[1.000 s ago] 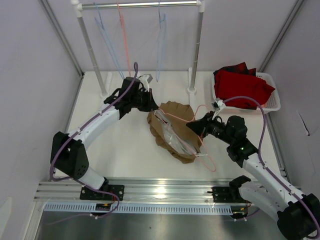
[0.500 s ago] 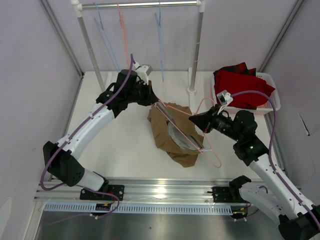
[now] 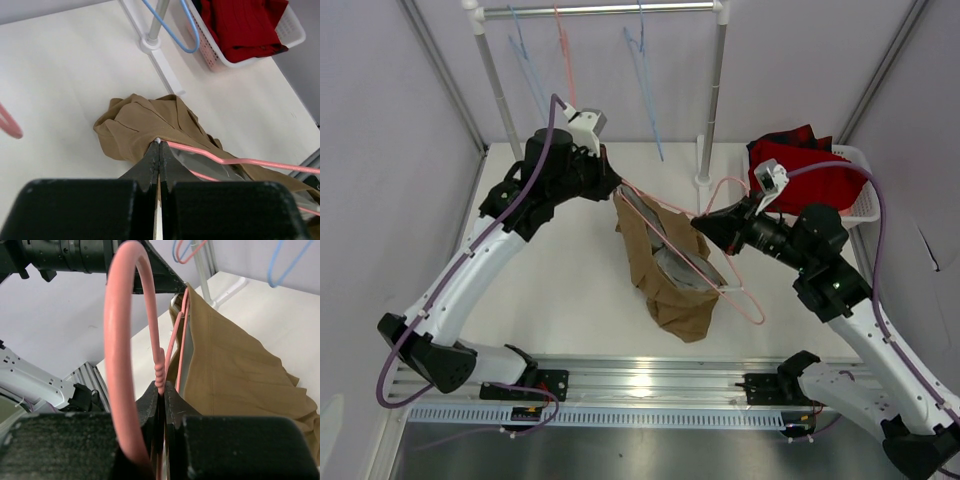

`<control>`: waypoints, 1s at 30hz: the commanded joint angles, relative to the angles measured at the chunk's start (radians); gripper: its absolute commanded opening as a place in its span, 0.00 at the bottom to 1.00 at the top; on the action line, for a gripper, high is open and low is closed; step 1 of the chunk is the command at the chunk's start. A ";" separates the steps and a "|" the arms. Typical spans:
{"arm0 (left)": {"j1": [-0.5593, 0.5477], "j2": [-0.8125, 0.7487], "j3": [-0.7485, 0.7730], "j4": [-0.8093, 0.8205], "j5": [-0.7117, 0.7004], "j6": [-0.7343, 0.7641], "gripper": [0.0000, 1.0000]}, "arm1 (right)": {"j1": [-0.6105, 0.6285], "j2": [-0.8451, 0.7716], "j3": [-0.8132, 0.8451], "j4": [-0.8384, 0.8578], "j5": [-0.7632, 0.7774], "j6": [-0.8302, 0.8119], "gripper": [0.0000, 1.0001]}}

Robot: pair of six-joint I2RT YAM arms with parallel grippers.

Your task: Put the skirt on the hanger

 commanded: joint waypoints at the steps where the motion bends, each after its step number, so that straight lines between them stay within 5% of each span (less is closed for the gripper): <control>1: 0.001 -0.033 0.051 -0.003 -0.062 0.033 0.00 | 0.055 0.025 0.088 0.055 -0.018 -0.024 0.00; 30: 0.001 -0.096 0.111 0.003 -0.105 0.166 0.00 | 0.169 0.177 0.279 0.057 0.003 -0.042 0.00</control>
